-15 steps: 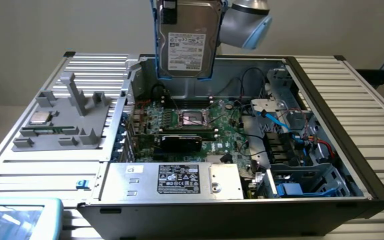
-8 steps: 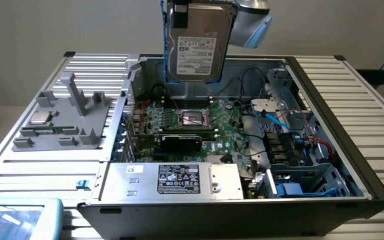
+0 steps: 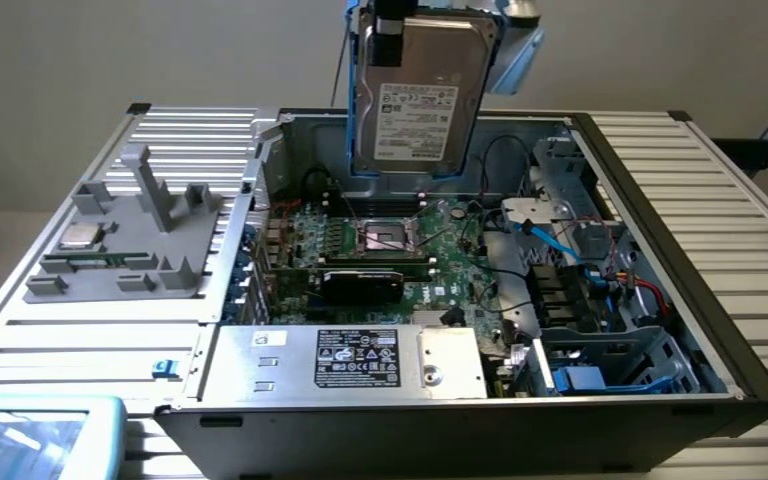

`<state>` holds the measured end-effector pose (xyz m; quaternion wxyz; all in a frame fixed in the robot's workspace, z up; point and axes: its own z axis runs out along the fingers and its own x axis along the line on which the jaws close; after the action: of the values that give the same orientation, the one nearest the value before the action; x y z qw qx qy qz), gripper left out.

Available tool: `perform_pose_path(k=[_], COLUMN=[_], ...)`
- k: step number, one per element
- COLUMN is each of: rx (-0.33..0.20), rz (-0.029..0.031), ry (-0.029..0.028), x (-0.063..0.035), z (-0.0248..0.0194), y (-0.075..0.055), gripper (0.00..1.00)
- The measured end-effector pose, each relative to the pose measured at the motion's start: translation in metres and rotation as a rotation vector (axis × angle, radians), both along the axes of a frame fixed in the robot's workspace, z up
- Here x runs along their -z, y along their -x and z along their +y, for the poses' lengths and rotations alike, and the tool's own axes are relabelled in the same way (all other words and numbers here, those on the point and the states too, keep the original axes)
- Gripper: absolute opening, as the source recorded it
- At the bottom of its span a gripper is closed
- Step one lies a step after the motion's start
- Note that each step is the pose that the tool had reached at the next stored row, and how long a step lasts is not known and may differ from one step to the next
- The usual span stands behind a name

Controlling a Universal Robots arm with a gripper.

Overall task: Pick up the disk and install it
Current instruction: 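Pick up the disk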

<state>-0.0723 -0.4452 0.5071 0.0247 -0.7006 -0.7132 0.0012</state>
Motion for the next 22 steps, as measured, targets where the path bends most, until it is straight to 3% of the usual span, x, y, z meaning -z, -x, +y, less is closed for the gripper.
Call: perform_pose_path(k=[7, 22], rx=[0.000, 0.000], rz=[0.0001, 0.0037], ry=[0.0001, 0.0001], x=[-0.0021, -0.0335], z=[-0.0151, -0.0499], y=[-0.013, -0.042], gripper=[0.37, 0.37])
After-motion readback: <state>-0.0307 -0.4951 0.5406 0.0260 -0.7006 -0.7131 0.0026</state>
